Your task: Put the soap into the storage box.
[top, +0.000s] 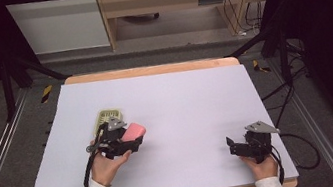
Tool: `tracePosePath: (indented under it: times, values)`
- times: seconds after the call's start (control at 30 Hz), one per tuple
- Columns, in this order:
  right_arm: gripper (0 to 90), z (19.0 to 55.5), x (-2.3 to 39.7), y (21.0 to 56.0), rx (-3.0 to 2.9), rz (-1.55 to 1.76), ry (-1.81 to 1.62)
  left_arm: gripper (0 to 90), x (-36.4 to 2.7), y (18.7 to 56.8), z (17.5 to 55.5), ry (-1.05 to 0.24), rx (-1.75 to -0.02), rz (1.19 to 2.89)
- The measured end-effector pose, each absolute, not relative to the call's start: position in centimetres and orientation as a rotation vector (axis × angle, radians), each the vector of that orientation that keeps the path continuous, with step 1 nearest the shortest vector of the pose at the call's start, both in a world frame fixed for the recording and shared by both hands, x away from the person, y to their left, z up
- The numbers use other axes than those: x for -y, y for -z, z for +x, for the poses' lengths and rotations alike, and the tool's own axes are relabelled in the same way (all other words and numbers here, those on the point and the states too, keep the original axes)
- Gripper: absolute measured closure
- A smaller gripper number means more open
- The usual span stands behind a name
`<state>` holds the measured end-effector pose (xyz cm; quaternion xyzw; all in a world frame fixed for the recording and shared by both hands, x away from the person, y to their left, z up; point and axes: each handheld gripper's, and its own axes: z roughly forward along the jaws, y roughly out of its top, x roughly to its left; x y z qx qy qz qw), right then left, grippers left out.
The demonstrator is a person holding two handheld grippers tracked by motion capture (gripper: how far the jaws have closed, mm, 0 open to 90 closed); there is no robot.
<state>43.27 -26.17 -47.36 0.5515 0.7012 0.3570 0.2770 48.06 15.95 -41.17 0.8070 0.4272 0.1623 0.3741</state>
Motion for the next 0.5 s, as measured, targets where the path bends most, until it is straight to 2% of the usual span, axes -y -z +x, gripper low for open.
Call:
tracePosePath:
  times: [0.5]
  values:
    - [8.1, 43.3, 26.1, 47.4, -1.885, 1.479, -0.959, 37.1, -17.8, 40.7, 49.1, -0.44, -1.155, 2.008]
